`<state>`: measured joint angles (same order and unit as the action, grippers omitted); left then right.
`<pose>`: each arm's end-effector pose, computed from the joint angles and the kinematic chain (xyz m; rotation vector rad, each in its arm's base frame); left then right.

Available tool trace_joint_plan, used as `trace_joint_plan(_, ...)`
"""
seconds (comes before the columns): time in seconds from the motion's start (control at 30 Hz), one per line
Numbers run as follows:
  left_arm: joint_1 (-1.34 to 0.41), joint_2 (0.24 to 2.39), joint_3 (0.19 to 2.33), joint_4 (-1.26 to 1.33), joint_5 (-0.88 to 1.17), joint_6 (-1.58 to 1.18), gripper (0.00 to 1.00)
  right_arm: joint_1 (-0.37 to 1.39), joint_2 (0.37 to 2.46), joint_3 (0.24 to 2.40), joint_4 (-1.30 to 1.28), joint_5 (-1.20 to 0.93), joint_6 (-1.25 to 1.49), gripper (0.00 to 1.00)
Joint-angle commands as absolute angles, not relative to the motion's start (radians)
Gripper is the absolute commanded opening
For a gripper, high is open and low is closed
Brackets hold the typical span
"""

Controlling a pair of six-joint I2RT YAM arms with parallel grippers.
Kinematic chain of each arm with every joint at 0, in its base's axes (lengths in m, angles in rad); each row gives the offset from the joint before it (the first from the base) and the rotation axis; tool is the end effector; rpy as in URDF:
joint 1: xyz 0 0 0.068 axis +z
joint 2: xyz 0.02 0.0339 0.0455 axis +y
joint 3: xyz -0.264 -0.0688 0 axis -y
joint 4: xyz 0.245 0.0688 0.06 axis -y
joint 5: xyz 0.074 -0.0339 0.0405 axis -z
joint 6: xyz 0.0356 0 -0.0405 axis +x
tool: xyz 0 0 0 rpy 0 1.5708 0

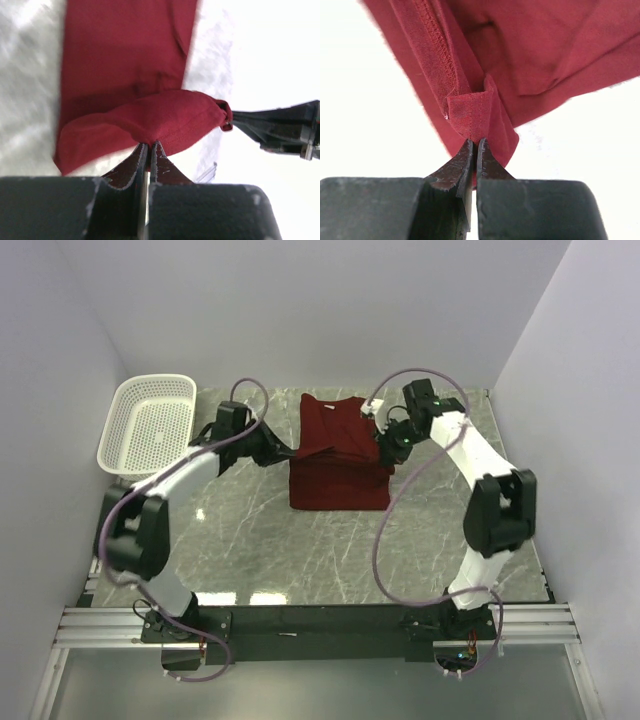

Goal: Fold and stack the t-shirts
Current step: Fold the tshirt

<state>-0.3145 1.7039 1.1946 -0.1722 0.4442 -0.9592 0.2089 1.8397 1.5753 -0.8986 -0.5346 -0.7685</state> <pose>0.3572 -0.1323 0.2412 -0.5232 2.3942 -1.1328 0.3717 0.0973 0.2658 -1.3296 2.1919 0.5275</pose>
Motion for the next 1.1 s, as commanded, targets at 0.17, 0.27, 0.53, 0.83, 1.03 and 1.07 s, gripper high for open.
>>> trace_joint_plan(0.17,-0.371,1.408,0.977,-0.118,0.483,-0.980,0.01,0.202,1.528,1.346,-0.905,-0.708,-0.799,0.00)
trace_joint_plan(0.27,-0.393,1.330,0.922,-0.127,0.473,-0.992,0.01,0.202,1.433,1.255,-0.910,-0.727,-0.801,0.00)
trace_joint_plan(0.53,-0.410,1.313,0.893,-0.133,0.448,-0.999,0.01,0.207,1.359,1.187,-0.887,-0.707,-0.782,0.00)
trace_joint_plan(0.83,-0.391,1.535,1.101,-0.156,0.384,-0.968,0.01,0.206,1.586,1.377,-0.844,-0.626,-0.752,0.00)
trace_joint_plan(1.03,-0.345,1.667,1.215,-0.158,0.396,-0.945,0.01,0.206,1.718,1.506,-0.834,-0.584,-0.747,0.00)
trace_joint_plan(1.07,-0.341,1.686,1.227,-0.160,0.400,-0.939,0.01,0.206,1.735,1.523,-0.836,-0.580,-0.744,0.00)
